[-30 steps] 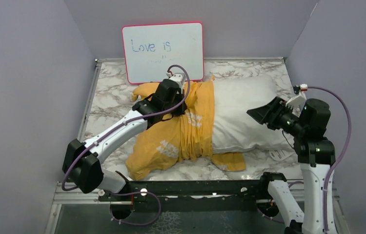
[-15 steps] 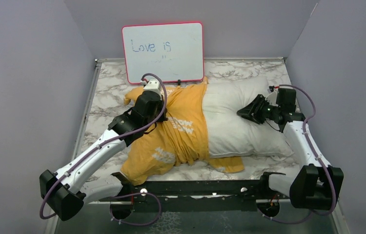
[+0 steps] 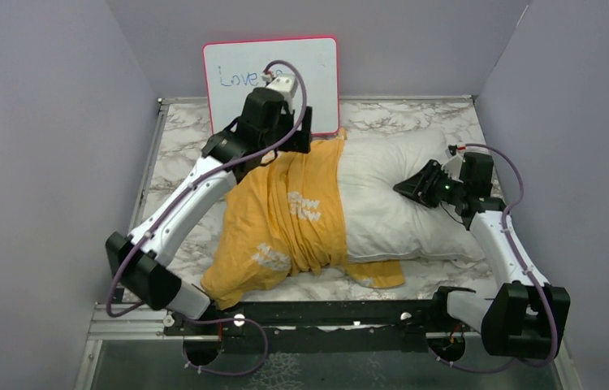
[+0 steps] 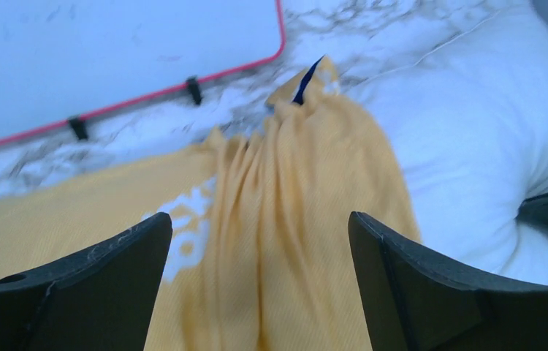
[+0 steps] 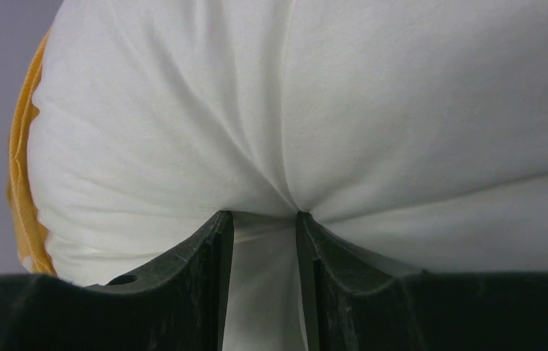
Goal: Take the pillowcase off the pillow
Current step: Remove the pillow from the pillowcase.
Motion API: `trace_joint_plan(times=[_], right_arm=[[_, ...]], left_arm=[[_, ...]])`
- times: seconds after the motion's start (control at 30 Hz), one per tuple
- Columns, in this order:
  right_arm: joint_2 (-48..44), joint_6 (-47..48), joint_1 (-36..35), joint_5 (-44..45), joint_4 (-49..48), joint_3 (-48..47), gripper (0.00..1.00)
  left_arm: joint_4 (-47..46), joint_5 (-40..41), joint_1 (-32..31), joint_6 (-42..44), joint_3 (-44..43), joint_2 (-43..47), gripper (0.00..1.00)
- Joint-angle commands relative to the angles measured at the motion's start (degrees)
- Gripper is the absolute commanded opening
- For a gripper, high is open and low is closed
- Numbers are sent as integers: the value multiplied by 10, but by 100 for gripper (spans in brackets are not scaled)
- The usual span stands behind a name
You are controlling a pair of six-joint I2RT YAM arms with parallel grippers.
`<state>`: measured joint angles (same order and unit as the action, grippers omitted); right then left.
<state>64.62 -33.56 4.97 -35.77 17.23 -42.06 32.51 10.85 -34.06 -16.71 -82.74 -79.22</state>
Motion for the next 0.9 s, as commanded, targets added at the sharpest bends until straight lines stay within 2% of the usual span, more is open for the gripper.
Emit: trace_joint_plan(times=[0.0, 0.17, 0.3, 0.37, 0.47, 0.57, 0.6, 0.7, 0.87], right_arm=[[6, 33, -2, -14, 40, 18, 42], [-5, 28, -1, -32, 40, 7, 45], [-27, 40, -1, -20, 61, -26, 51], [-33, 38, -1, -3, 73, -46, 54], [-28, 38, -2, -2, 96, -92, 58], [-9, 17, -2, -5, 124, -146, 59], [1, 18, -2, -9, 140, -170, 60], [23, 26, -1, -18, 170, -233, 60], [37, 59, -1, 72, 228, -322, 63]], left_arm=[[9, -149, 10, 81, -168, -137, 94], [41, -277, 40, 84, -253, -289, 97], [60, -310, 46, 75, -199, -319, 89], [47, -353, 46, 88, -149, -302, 75], [20, -412, 46, 98, -99, -263, 40], [-32, -404, 46, 96, -49, -201, 8], [-55, -396, 46, 90, -31, -176, 0], [-131, -366, 46, 67, 29, -98, 0], [-232, -320, 46, 47, 120, 23, 0]])
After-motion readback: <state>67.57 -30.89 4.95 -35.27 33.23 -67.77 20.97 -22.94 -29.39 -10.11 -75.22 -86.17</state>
